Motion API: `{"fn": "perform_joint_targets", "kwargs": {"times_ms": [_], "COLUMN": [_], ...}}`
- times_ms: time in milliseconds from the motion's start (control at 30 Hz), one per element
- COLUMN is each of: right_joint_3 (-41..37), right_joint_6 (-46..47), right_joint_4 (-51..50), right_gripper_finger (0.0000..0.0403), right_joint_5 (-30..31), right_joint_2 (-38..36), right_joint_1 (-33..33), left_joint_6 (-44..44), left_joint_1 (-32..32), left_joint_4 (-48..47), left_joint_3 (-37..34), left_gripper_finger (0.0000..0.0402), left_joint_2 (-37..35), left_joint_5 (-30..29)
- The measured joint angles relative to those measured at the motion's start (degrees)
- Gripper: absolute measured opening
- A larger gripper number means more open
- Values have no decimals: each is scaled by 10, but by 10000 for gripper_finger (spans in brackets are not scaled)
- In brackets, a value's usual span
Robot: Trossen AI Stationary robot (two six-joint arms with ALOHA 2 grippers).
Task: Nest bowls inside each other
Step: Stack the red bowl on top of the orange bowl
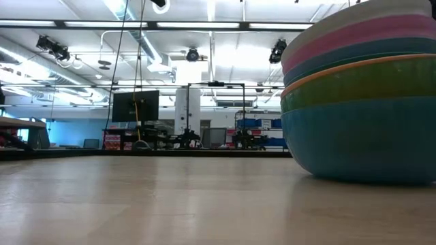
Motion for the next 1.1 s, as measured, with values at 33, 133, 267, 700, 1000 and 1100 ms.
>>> {"fn": "perform_joint_targets", "kwargs": {"times_ms": [33,133,267,700,1000,1100], "right_joint_3": [11,51,105,274,327,328], "right_joint_6": [1,6,6,-90,-271,-299], "right_joint_4": [-22,-87,-166,-262,-94,-54], "right_gripper_finger": [1,1,0,0,0,0], "right_joint_5": [14,58,106,187,73,17], "right_joint_2": [0,0,0,0,0,2], "right_joint_1": [0,0,-5,-5,13,13], "left_joint_6": [0,0,0,0,0,0], "left_joint_1": [0,0,0,0,0,0], "left_joint_4": [0,0,0,1,0,0], "left_joint_3": [0,0,0,0,0,0], "left_gripper_finger": [104,104,104,104,104,104], "left_joint_2": [0,0,0,0,0,0], "left_joint_5": [0,0,-4,-6,-5,-5]}}
